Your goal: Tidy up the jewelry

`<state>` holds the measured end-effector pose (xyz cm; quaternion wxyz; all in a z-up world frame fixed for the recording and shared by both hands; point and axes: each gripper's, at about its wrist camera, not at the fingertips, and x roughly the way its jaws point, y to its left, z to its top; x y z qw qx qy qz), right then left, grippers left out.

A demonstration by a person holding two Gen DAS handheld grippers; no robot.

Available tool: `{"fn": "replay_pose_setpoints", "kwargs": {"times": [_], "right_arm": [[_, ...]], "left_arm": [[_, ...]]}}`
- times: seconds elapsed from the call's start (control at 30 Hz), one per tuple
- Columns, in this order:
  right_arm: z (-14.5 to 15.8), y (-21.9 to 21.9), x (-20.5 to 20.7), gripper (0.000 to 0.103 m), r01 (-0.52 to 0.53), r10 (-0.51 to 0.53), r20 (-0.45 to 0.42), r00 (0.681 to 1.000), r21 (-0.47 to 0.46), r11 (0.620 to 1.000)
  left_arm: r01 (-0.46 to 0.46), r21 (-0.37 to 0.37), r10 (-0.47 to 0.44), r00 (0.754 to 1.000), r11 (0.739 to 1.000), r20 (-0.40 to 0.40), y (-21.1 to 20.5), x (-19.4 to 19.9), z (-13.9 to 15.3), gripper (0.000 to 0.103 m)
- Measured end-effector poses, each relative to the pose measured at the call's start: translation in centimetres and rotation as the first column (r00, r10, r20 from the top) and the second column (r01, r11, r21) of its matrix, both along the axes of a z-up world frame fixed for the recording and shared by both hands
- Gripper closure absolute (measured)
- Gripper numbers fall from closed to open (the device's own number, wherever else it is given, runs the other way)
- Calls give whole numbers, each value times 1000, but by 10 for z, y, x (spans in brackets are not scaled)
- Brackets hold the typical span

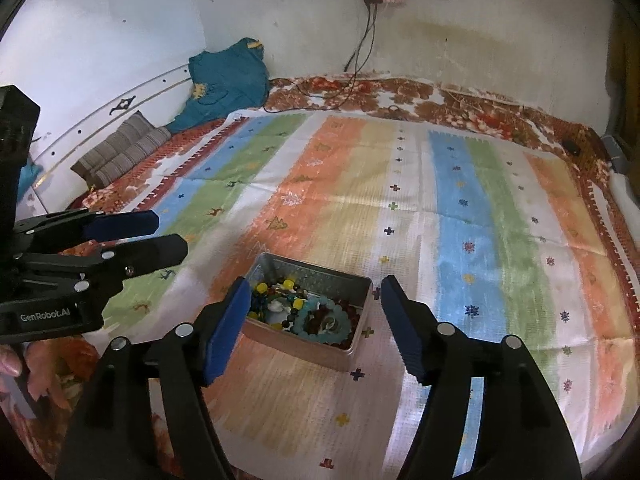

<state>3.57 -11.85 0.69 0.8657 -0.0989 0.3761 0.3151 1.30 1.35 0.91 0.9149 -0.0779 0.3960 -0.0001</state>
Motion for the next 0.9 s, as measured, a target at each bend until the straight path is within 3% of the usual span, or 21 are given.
{"fn": "replay_pose_setpoints", "kwargs": {"times": [0.3, 0.53, 0.9], "right_arm": [[4, -13, -21, 23, -28, 28, 14, 1000, 27, 999], [4, -16, -32, 15, -38, 37, 39, 999, 20, 999], [6, -21, -40, 7, -48, 46, 61, 997, 33, 998]], "left_arm": [[0, 13, 0, 1000, 1000, 20, -6, -32, -1, 30], [-10, 36, 8, 999, 999, 45, -10, -43, -2, 5], [-33, 82, 29, 998, 996, 51, -16, -50, -2, 6]]}}
